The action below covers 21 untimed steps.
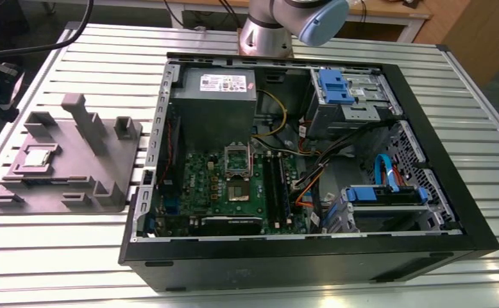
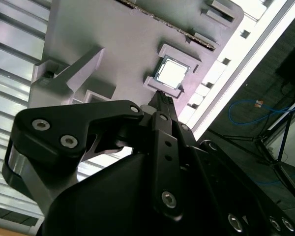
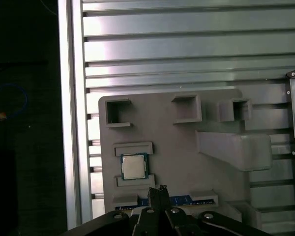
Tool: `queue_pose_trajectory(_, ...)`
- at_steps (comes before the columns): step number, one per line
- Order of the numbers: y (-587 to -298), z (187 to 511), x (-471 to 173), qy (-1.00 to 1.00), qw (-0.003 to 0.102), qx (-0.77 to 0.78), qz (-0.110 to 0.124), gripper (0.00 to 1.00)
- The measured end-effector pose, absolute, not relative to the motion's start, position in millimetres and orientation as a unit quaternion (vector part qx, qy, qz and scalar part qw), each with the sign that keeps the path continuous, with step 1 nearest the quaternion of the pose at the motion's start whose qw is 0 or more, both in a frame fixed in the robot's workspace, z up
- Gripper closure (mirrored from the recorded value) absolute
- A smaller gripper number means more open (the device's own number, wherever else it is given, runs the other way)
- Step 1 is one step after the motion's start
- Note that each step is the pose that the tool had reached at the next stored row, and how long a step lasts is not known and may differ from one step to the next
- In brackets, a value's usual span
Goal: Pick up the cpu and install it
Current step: 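Reach for the cpu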
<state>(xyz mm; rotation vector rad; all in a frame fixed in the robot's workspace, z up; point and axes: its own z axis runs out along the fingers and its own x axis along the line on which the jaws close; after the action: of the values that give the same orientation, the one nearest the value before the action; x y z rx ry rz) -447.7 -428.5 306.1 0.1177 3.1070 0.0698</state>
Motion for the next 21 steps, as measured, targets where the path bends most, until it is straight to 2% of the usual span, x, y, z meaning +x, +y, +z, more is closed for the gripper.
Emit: queue_pose_trajectory(21,-429,293,-449,0.999,0.016,0.038,0.022,0.9)
